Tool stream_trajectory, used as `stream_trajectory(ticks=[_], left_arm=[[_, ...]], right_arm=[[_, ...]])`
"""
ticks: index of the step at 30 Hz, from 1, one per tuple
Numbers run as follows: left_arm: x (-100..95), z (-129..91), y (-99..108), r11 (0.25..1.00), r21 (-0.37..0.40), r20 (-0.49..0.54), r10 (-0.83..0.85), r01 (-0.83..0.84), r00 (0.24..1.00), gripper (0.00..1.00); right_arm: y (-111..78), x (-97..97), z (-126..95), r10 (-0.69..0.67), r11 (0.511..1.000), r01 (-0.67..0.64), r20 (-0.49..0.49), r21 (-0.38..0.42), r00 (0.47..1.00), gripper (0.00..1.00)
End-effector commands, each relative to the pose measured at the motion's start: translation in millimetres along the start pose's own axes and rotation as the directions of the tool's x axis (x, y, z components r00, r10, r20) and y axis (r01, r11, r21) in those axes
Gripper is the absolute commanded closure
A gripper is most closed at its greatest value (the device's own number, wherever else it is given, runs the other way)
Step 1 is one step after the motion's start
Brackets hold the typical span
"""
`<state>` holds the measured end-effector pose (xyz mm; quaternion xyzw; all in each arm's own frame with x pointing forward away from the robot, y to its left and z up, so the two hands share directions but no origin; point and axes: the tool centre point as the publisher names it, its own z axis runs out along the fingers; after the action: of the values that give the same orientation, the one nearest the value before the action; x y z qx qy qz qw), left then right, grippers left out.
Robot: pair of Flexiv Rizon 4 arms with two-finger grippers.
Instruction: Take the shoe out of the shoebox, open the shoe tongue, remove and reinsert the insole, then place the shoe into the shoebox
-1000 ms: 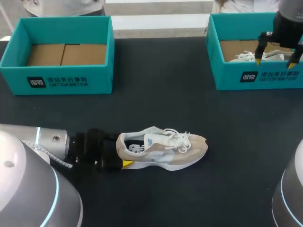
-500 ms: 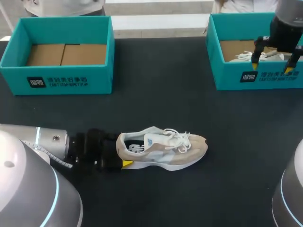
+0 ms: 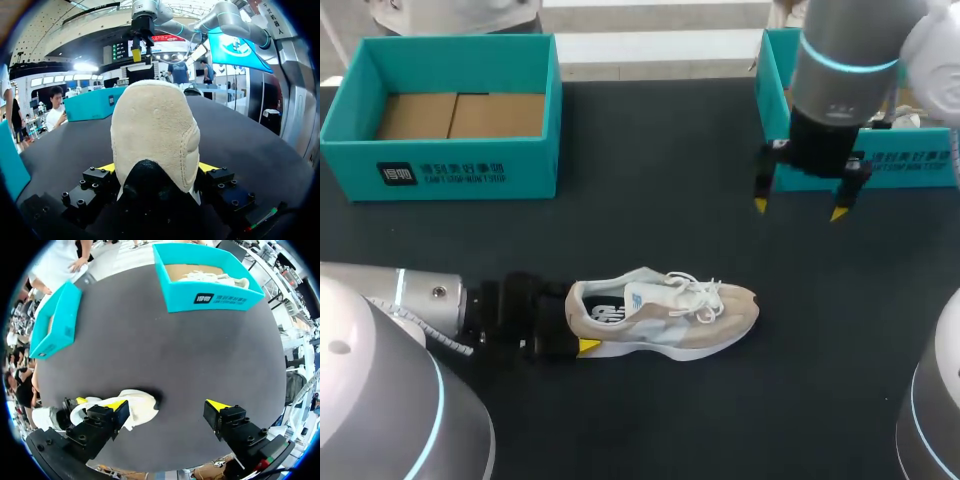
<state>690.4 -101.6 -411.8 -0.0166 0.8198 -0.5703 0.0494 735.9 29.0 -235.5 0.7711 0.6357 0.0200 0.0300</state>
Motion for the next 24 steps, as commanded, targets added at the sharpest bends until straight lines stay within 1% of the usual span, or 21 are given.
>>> stream_trajectory(ticks=[1,3,4,6,7,11,13,14,17,24], left_arm=[[2.0,1,2,1.000,-0.001,0.004,0.001,-0.001,1.000,1.00],[2.0,1,2,1.000,-0.001,0.004,0.001,-0.001,1.000,1.00],[2.0,1,2,1.000,-0.001,0.004,0.001,-0.001,1.000,1.00],[2.0,1,2,1.000,-0.001,0.004,0.001,-0.001,1.000,1.00],[2.0,1,2,1.000,-0.001,0.004,0.001,-0.001,1.000,1.00],[2.0,1,2,1.000,-0.001,0.004,0.001,-0.001,1.000,1.00],[2.0,1,2,1.000,-0.001,0.004,0.001,-0.001,1.000,1.00],[2.0,1,2,1.000,-0.001,0.004,0.001,-0.001,1.000,1.00],[2.0,1,2,1.000,-0.001,0.004,0.001,-0.001,1.000,1.00],[2.0,1,2,1.000,-0.001,0.004,0.001,-0.001,1.000,1.00]], right_arm=[[-33.8,35.4,4,-0.004,1.000,0.004,0.021,-0.017,1.000,0.00],[-45.5,52.2,7,0.002,1.000,-0.002,0.021,-0.004,1.000,0.00],[-50.6,61.7,8,0.000,1.000,0.000,0.044,0.006,0.999,0.00],[-59.0,79.1,9,-0.026,1.000,0.026,0.016,0.005,1.000,0.00],[-62.7,87.3,10,-0.023,1.000,0.023,0.020,0.005,1.000,0.00],[-73.0,121.4,14,-0.059,0.998,0.059,0.022,-0.004,0.998,0.00],[-76.4,134.1,18,-0.071,0.997,0.071,-0.008,-0.002,0.997,0.00],[-77.6,139.4,21,-0.097,0.995,0.097,0.004,0.005,0.995,0.00],[-78.2,144.3,24,-0.104,0.994,0.104,-0.019,0.011,0.994,0.00],[-78.2,144.3,24,-0.104,0.994,0.104,-0.019,0.011,0.994,0.00]])
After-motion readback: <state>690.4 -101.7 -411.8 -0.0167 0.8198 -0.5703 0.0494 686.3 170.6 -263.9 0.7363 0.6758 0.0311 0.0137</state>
